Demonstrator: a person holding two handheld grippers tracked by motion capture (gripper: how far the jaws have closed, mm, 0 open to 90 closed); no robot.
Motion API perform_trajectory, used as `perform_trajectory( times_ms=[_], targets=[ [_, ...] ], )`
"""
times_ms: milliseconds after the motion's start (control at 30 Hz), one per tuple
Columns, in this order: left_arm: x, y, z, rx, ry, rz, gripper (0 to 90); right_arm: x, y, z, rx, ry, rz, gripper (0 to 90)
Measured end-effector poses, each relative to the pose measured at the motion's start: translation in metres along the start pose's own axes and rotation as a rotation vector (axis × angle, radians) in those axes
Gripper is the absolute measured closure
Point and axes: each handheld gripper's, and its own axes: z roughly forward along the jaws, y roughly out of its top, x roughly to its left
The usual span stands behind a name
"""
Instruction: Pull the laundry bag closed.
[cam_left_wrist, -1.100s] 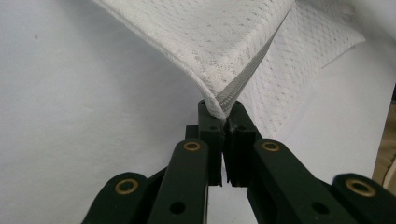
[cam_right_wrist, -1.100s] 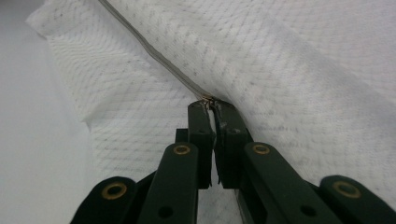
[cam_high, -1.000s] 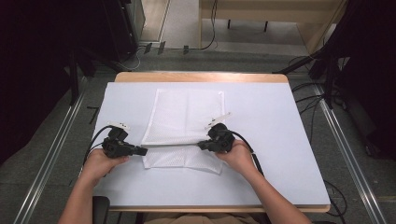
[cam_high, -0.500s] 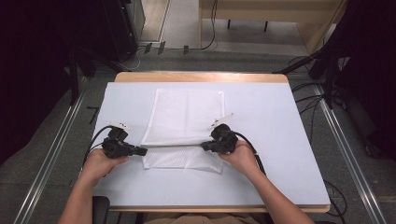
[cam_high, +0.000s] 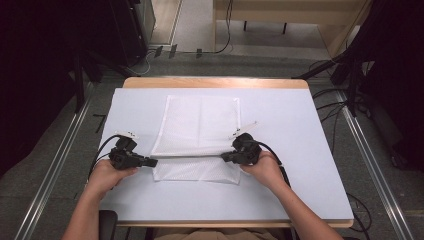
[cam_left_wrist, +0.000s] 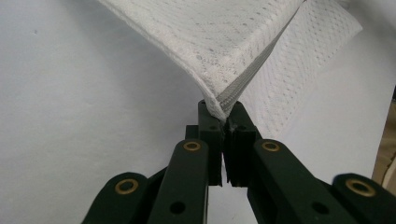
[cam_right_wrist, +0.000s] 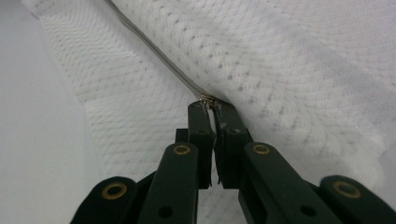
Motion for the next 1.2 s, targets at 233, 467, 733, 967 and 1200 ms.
perform_trajectory(
  times_ms=[233, 467, 733, 967, 1200],
  targets=[
    [-0.002, 0.000, -0.001, 0.002, 0.003, 0.014, 87.9, -0.008, -0.009, -0.007, -0.002, -0.009, 0.022, 88.3],
    [-0.001, 0.000, -0.001, 0.003, 0.000, 0.009, 88.0, -0.013, -0.017, -0.014, 0.000, -0.028, 0.029, 88.4],
    [-0.001, 0.000, 0.001, 0.009, 0.002, 0.012, 88.0, -0.013, -0.018, -0.020, -0.007, -0.027, 0.023, 88.4],
    [0.000, 0.000, 0.001, 0.009, -0.018, -0.003, 87.6, -0.013, -0.018, -0.025, -0.025, -0.020, 0.036, 88.2],
    [-0.001, 0.001, -0.001, -0.014, -0.014, 0.009, 81.8, -0.013, -0.018, -0.022, -0.027, -0.008, 0.038, 87.3]
  ],
)
